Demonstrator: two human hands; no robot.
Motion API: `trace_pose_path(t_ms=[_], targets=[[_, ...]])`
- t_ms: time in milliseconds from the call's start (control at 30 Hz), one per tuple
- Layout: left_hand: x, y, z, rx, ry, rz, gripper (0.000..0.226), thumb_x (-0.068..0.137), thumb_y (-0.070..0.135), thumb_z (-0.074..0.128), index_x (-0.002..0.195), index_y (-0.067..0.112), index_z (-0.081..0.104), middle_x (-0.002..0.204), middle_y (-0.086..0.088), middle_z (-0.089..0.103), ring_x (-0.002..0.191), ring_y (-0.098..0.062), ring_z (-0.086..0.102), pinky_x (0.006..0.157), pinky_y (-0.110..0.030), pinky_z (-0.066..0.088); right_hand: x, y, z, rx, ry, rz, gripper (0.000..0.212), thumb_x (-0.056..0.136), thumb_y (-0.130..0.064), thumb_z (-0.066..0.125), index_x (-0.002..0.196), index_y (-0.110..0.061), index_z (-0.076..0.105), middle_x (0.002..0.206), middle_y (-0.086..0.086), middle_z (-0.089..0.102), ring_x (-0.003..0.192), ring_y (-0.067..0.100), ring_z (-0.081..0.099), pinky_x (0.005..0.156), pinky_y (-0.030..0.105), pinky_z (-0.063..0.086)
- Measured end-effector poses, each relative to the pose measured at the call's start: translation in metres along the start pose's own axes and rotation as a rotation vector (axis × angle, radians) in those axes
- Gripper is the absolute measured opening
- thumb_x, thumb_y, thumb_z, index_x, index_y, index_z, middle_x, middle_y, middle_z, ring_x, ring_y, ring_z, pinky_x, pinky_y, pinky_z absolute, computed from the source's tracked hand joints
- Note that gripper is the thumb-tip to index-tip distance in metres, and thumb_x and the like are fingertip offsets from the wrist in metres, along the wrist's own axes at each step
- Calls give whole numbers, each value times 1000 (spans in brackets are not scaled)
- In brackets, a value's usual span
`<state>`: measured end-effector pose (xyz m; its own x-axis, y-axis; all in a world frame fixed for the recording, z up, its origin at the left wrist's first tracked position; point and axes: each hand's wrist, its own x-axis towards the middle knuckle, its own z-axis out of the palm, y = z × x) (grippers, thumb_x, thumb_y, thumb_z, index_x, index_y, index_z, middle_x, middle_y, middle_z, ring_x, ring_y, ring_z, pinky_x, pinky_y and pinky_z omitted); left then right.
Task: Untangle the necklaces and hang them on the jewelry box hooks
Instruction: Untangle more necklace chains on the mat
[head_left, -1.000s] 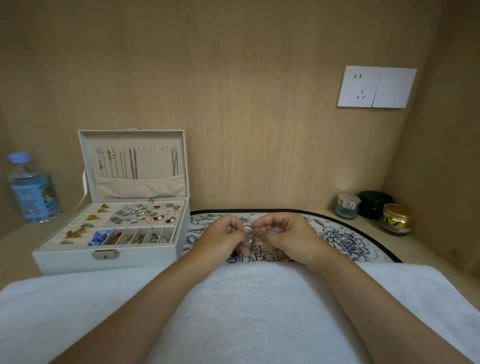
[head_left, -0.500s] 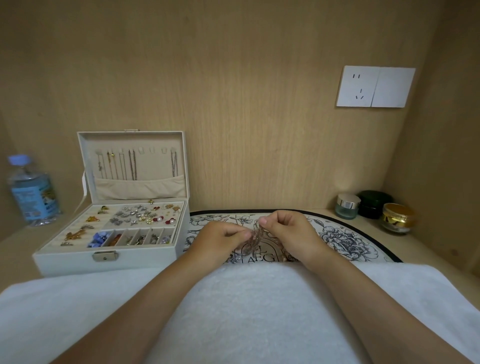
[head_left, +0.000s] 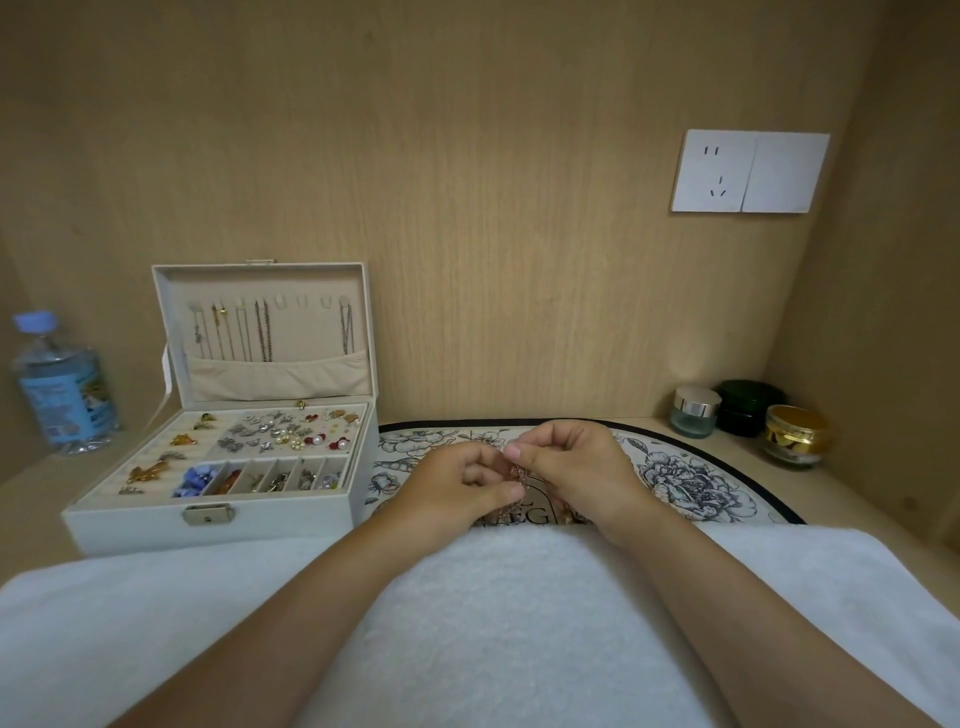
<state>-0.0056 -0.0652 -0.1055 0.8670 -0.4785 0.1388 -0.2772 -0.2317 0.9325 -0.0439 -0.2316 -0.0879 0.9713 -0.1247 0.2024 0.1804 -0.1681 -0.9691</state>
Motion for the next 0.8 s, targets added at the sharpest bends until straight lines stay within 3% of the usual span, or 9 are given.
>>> trace_pose_path(t_ms=[133,233,333,400,467,533,633,733,800], targets=[[1,1,-5,-65,30,5,14,84,16,77,97,21,76,91,2,77,86,-11,72,75,-15,53,1,-1,-5,47,-22,32,17,84,-10,77,96,0,70,50,-12,61,39,-3,51,42,9,36],[1,2,-9,-77,60,-2,7,85,17,75,91,20,76,88,3,76,80,-10,70,77,-20,53,0,0,-9,28,-98,102,28,78,-7,81,104,-2,69,68,-3,70,47,-3,58,47,9,42],[0,6,-10,-113,56,-28,3,91,18,69,91,18,71,77,3,73,69,-12,64,60,-15,49,-1,3,-10,-46,-156,137,25,75,-13,85,97,-10,74,78,-2,74,67,2,67,64,14,49],[0,6,-10,-56,49,-19,3,93,20,66,92,19,69,74,4,72,71,-13,65,52,-15,47,-1,4,-11,-79,-150,117,13,78,-17,83,88,-12,76,71,-6,72,65,0,63,63,13,47],[0,5,-11,-1,31,6,3,93,20,66,92,19,68,77,3,74,72,-14,67,67,-30,57,-1,4,-11,-95,-158,108,10,80,-17,82,86,-11,76,72,-3,71,65,3,60,63,15,46],[1,0,-13,179,12,64,3,94,22,65,92,23,66,80,7,75,73,-11,68,83,-43,57,0,5,-11,-145,-133,111,16,80,-19,83,88,-8,75,76,1,69,66,5,57,63,17,45],[0,-3,-12,422,11,110,4,91,33,63,88,34,62,78,15,72,75,-10,68,79,-43,56,0,6,-7,-142,-74,111,13,80,-15,82,87,-9,73,76,3,66,65,10,57,62,20,46],[0,0,-12,460,37,86,5,84,40,62,81,35,62,73,12,66,66,-9,60,73,-39,53,1,8,-1,-40,-75,86,14,81,-11,81,91,-6,72,84,14,70,75,21,59,73,32,48],[-1,1,-13,466,64,75,5,79,39,62,77,34,61,66,16,61,61,-6,56,67,-33,50,2,8,2,-88,-102,60,12,81,-9,80,91,-8,73,83,11,71,74,16,60,73,28,48]])
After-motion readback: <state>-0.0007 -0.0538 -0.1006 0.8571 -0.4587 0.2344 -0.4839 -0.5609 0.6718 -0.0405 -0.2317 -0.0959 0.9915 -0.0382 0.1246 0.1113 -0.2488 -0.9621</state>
